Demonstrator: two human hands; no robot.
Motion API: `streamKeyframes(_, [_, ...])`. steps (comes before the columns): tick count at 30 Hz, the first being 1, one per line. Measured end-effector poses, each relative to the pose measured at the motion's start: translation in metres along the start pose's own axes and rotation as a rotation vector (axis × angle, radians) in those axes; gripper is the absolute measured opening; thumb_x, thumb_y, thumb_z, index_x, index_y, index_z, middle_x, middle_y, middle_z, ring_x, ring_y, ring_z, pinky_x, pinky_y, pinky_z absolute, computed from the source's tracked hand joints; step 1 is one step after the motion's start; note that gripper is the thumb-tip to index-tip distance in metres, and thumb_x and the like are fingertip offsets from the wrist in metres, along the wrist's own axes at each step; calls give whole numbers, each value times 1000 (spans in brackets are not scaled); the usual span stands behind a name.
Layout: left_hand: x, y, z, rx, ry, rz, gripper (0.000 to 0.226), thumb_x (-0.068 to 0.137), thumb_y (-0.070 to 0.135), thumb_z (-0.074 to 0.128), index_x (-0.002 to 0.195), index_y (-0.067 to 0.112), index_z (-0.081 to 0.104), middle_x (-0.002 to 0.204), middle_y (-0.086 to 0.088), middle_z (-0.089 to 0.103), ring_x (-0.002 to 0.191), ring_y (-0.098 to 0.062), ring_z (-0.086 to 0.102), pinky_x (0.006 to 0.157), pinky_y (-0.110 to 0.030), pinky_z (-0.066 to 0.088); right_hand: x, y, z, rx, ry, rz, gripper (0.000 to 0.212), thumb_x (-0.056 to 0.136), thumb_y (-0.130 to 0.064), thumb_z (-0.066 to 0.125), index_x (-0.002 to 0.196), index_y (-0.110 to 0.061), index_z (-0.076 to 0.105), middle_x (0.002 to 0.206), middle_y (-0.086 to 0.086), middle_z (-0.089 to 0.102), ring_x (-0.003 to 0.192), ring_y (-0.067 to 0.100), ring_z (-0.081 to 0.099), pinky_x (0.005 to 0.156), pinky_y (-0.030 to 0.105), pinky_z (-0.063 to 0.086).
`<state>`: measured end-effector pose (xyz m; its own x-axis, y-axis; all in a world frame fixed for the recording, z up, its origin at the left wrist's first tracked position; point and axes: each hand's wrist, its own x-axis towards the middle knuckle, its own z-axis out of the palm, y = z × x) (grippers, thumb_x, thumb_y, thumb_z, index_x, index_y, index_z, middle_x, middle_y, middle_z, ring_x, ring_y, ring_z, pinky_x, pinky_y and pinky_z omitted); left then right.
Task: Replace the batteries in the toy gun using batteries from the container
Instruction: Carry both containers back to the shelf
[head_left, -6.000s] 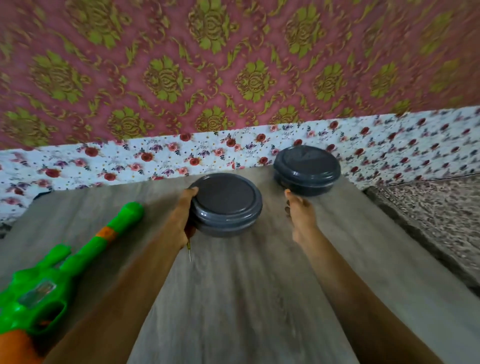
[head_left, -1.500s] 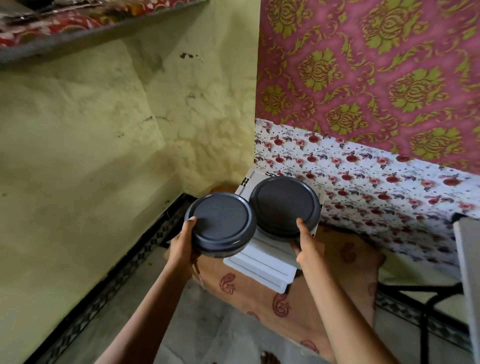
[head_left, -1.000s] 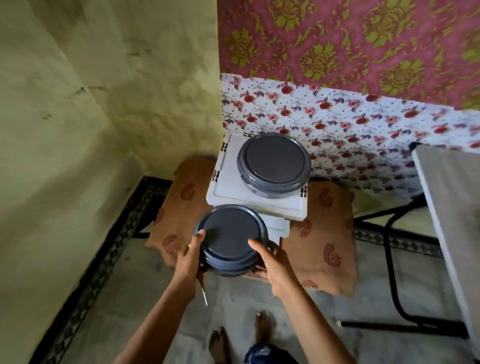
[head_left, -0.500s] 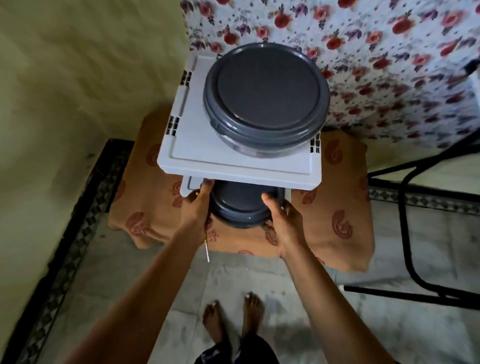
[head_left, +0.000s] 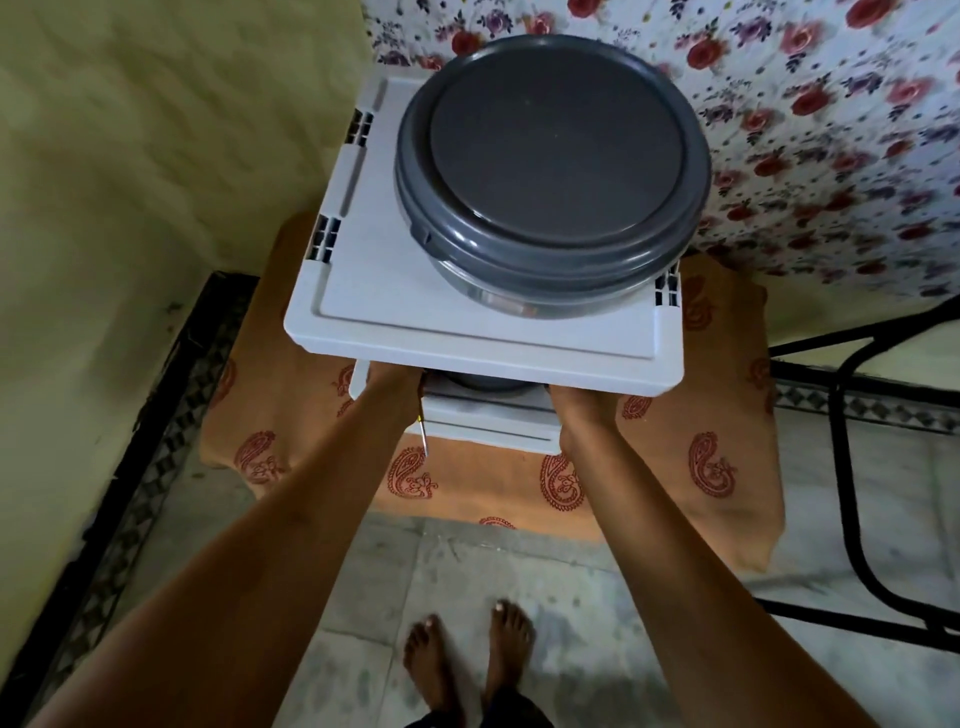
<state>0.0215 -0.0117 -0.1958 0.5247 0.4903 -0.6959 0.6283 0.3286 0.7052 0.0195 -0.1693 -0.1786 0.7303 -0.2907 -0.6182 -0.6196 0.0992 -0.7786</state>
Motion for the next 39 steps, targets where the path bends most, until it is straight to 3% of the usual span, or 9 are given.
streamKeyframes(4, [12,-8,-8,94,-78,39,24,90,2,44,70,16,45,69,-1,45,66,-17,44,56,-23,38,-11,-9,-7,-71,-44,41,34,95,-8,44,127,2,48,134,18,50,96,17,49,92,26,42])
streamKeyframes(7, [-5,-8,-16,94,-99,113,20,93,7,44,75,13,46,68,-1,43,68,-21,42,53,-21,36,-22,-2,-14,-138,13,-173,13,92,-8,51,103,-8,58,105,11,61,77,8,54,70,9,45])
streamKeyframes(10, [-42,-12,-36,91,-74,133,24,100,20,33,92,10,54,66,-3,47,54,-12,32,48,-23,30,-45,15,-22,-221,16,-223,22,88,-23,58,71,-10,53,73,4,56,71,15,50,72,27,39])
streamKeyframes(13, [-72,-21,-68,127,-39,163,33,98,22,32,113,10,60,77,-9,55,54,-12,38,44,-22,33,-81,21,-34,-201,-15,-170,8,87,-16,62,88,-9,64,83,1,60,75,11,55,78,26,42])
streamKeyframes(18, [-129,1,-108,131,114,259,20,97,13,43,104,6,61,64,-6,48,58,-19,46,54,-27,39,-146,-2,-44,-200,-99,-265,9,86,-8,61,92,-13,66,92,3,67,82,10,60,70,16,44])
streamKeyframes(26, [-203,109,-150,307,192,756,14,81,7,66,92,15,71,92,-3,69,81,-14,64,72,-21,44,-202,-109,-25,-259,-104,-731,13,84,-5,59,88,-11,70,83,1,71,71,-4,63,66,2,43])
streamKeyframes(32, [-211,162,-128,207,269,945,9,79,10,67,82,17,62,83,-4,66,71,-14,61,60,-15,41,-178,-157,-23,-736,20,-1008,35,87,-22,60,120,-12,60,119,11,64,106,30,62,82,34,50])
streamKeyframes(35, [-193,155,-107,217,259,882,16,78,12,70,79,10,54,81,-8,62,71,-21,58,64,-31,46,-155,-160,-25,-1030,-73,-961,57,92,-36,50,142,-13,35,150,8,34,139,22,31,108,33,34])
streamKeyframes(39, [-152,133,-81,319,245,752,15,76,6,68,75,9,53,80,-12,62,76,-28,58,72,-38,48,-131,-157,-22,-1210,-134,-912,65,94,-42,41,148,-13,17,157,7,12,146,21,10,118,33,13])
